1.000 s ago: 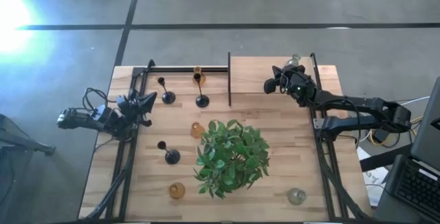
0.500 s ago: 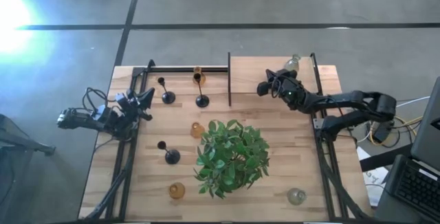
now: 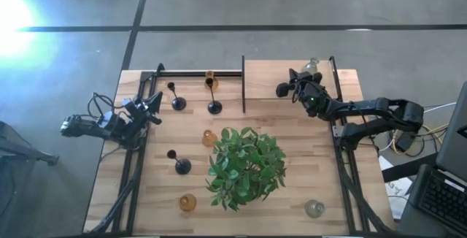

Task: Pick & Place candle stick holders
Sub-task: Put the middle transparent glass candle holder on the shelf

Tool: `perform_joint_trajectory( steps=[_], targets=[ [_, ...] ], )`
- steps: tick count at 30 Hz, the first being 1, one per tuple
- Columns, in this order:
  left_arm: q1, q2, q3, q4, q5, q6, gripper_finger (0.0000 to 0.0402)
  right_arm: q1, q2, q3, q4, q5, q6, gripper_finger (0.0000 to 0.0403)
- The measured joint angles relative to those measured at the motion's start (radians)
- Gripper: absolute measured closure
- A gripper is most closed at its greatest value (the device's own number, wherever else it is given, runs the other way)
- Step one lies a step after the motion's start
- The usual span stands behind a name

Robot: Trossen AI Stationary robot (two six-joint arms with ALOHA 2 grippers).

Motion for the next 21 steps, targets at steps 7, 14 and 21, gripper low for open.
perform_joint_trajectory(
  steps=[7, 14, 21],
  targets=[
    [0.000, 0.000, 0.000, -0.015, -0.048, 0.000, 0.0390, -0.003, -0.004, -0.027, -0.001, 0.060, -0.021, 0.0395],
    [0.000, 0.000, 0.000, -0.015, -0.058, -0.002, 0.0390, -0.006, -0.022, -0.061, 0.014, 0.113, -0.027, 0.0395],
    [0.000, 0.000, 0.000, -0.017, -0.086, -0.002, 0.0390, -0.018, -0.066, -0.069, 0.015, 0.169, -0.085, 0.0395]
  ],
)
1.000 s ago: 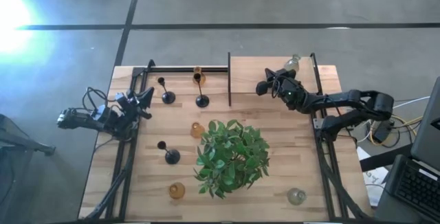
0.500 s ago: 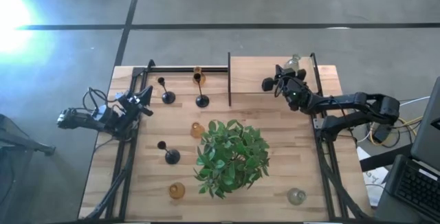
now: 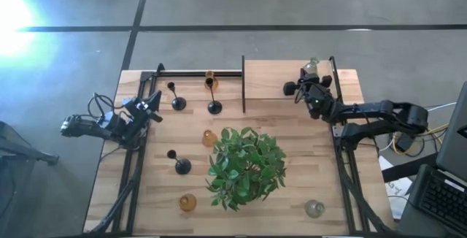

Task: Pick & Place candle stick holders
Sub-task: Put the middle transparent glass candle holder on the shelf

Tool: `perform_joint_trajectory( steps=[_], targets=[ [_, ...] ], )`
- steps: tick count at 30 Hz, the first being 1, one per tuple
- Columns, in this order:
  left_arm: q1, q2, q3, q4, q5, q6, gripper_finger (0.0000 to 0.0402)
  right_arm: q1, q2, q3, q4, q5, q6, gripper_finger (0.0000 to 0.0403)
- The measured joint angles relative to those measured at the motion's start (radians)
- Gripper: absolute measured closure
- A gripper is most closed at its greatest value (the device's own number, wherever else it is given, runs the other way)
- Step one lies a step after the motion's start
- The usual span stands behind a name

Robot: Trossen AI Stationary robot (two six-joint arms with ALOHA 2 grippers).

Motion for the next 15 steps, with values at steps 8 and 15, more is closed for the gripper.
perform_joint_trajectory(
  steps=[8, 15],
  targets=[
    [0.000, 0.000, 0.000, -0.006, -0.004, -0.001, 0.0390, -0.058, -0.013, 0.000, -0.002, 0.004, -0.040, 0.0395],
    [0.000, 0.000, 0.000, -0.006, -0.004, -0.006, 0.0390, -0.100, -0.013, -0.005, -0.011, 0.003, -0.062, 0.0395]
  ],
)
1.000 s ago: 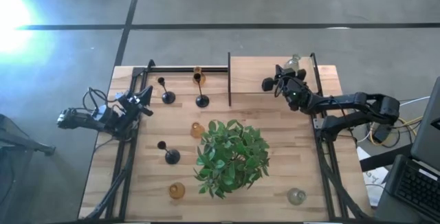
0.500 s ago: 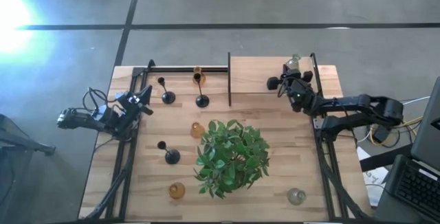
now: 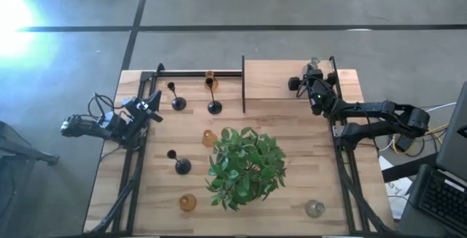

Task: Pick & Place candle stick holders
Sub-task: Put the middle transparent glass candle holder on the shelf

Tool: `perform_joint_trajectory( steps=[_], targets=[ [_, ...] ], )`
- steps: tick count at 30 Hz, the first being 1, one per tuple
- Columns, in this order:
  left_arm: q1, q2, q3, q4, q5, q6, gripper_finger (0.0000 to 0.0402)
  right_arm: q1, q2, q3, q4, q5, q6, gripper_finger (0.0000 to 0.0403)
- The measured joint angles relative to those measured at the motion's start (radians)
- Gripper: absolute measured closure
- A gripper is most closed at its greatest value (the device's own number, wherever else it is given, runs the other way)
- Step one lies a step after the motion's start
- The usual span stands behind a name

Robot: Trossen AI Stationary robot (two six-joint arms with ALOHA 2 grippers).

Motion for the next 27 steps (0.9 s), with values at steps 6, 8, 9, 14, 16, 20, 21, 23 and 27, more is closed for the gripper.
perform_joint_trajectory(
  steps=[6, 8, 9, 14, 16, 20, 21, 23, 27],
  targets=[
    [0.000, 0.000, 0.000, 0.000, -0.015, -0.002, 0.0390, -0.028, 0.000, 0.000, -0.001, -0.002, -0.035, 0.0395],
    [0.000, 0.000, 0.000, 0.000, -0.016, -0.003, 0.0390, -0.034, 0.000, 0.000, -0.001, -0.001, -0.037, 0.0395],
    [0.000, 0.000, 0.000, 0.000, -0.017, -0.003, 0.0390, -0.037, 0.000, 0.000, -0.002, -0.001, -0.042, 0.0395],
    [0.000, 0.000, 0.000, -0.003, -0.019, -0.003, 0.0390, -0.055, 0.000, 0.000, -0.002, -0.002, -0.076, 0.0395],
    [0.000, 0.000, 0.000, -0.004, -0.019, -0.003, 0.0390, -0.064, 0.000, 0.000, -0.003, 0.000, -0.083, 0.0395],
    [0.000, 0.000, 0.000, -0.005, -0.019, -0.003, 0.0390, -0.076, 0.000, 0.000, -0.003, 0.001, -0.083, 0.0395],
    [0.000, 0.000, 0.000, -0.005, -0.019, -0.003, 0.0390, -0.078, 0.000, 0.000, -0.004, 0.001, -0.083, 0.0395],
    [0.000, 0.000, 0.000, -0.009, -0.019, -0.002, 0.0390, -0.078, 0.000, 0.000, -0.006, 0.018, -0.094, 0.0395],
    [0.000, 0.000, 0.000, -0.014, -0.019, -0.002, 0.0390, -0.078, 0.000, -0.001, -0.006, 0.034, -0.101, 0.0395]
  ],
)
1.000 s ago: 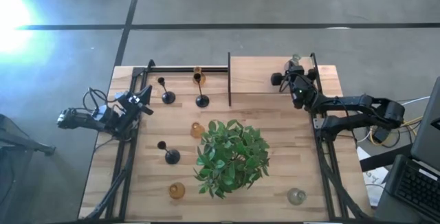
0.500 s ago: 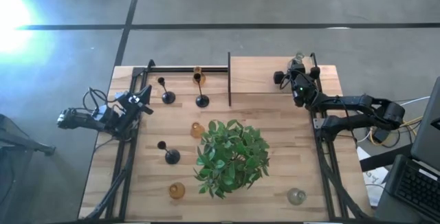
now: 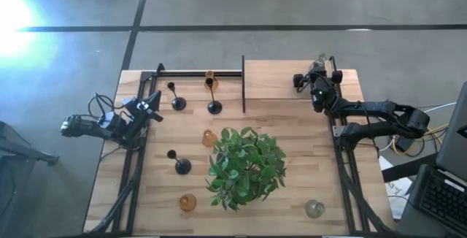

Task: Pick & Place candle stick holders
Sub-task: Put the middle transparent glass candle holder on the shelf, then put the bottom transparent glass candle holder on the shelf

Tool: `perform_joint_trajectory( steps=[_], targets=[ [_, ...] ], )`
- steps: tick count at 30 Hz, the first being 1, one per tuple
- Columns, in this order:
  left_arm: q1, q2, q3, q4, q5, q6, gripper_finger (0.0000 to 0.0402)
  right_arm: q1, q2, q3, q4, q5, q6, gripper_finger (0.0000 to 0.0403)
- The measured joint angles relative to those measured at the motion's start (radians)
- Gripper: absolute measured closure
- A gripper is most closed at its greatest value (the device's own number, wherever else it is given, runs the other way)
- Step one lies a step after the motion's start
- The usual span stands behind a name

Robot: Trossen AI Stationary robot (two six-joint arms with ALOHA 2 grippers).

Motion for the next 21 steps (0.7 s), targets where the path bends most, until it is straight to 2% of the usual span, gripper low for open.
perform_joint_trajectory(
  steps=[2, 7, 9, 11, 14, 18, 21],
  targets=[
    [0.000, 0.000, 0.000, -0.006, 0.000, 0.000, 0.0390, 0.001, -0.007, -0.001, 0.000, -0.071, 0.016, 0.0395],
    [0.000, 0.000, 0.000, -0.026, 0.000, 0.007, 0.0390, 0.028, -0.048, -0.001, -0.003, -0.327, 0.062, 0.0395],
    [0.000, 0.000, 0.000, -0.033, 0.000, 0.008, 0.0390, 0.055, -0.094, 0.000, -0.023, -0.396, 0.050, 0.0395],
    [0.000, 0.000, 0.000, -0.038, 0.000, 0.008, 0.0390, 0.087, -0.170, 0.015, -0.116, -0.455, 0.049, 0.0395],
    [0.000, 0.000, 0.000, -0.039, 0.000, 0.008, 0.0390, 0.136, -0.322, 0.101, -0.429, -0.521, 0.090, 0.0395],
    [0.000, 0.000, 0.000, -0.038, 0.000, 0.008, 0.0390, 0.204, -0.473, 0.340, -1.026, -0.571, 0.185, 0.0395],
    [0.000, 0.000, 0.000, -0.039, 0.000, 0.009, 0.0390, 0.252, -0.510, 0.553, -1.395, -0.732, 0.286, 0.0395]
  ],
)
